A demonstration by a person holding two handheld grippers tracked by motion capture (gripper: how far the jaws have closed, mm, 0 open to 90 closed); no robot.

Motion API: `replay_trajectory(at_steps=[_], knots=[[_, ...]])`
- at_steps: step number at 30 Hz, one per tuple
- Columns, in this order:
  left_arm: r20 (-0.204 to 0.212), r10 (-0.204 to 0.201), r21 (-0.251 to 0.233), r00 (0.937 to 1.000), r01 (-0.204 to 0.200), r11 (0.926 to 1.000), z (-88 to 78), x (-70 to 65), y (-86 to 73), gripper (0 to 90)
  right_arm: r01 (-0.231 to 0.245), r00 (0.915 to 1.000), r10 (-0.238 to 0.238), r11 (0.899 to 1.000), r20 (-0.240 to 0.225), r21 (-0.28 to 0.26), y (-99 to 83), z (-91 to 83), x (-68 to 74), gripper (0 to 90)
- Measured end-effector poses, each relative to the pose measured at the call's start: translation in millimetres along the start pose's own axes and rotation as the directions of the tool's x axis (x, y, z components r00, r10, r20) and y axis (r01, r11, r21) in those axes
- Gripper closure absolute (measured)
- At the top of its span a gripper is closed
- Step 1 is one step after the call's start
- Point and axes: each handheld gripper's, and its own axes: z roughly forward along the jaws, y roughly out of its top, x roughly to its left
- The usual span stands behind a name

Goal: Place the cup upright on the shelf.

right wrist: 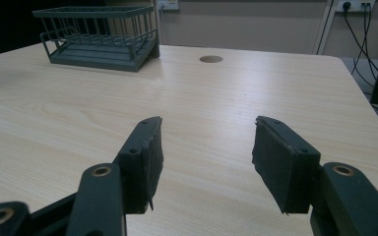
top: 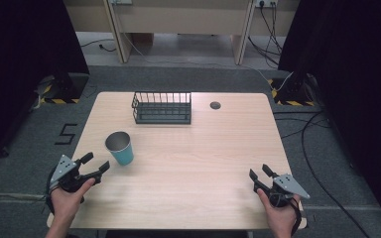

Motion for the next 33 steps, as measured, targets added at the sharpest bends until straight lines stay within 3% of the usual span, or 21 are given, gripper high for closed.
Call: replay_trajectory(at_steps=[8, 15, 23, 33], knots=[[0.0, -0.017, -0.008, 0.9999, 0.017, 0.9998, -2.3, 0.5, 5.9, 19.1, 0.003, 1.0, -0.003, 1.0, 0.004, -0.004, 0.9, 0.4, 1.4, 45.2], [0.009, 0.003, -0.016, 1.0, -0.003, 0.9999, -1.8, -5.6, 15.3, 19.1, 0.011, 0.9999, -0.011, 1.0, 0.006, -0.008, 2.0, 0.8, 1.9, 45.1], [0.02, -0.011, -0.035, 0.9997, 0.011, 0.9993, -2.6, -8.6, 26.5, 21.3, 0.009, 0.9999, -0.009, 1.0, 0.008, -0.003, 1.9, 2.4, 2.1, 44.8], [0.015, 0.005, -0.052, 0.9999, -0.004, 0.9986, -3.7, -11.1, 46.1, 21.6, 0.013, 0.9998, -0.013, 1.0, 0.012, -0.001, 2.8, 4.2, 3.3, 44.5]])
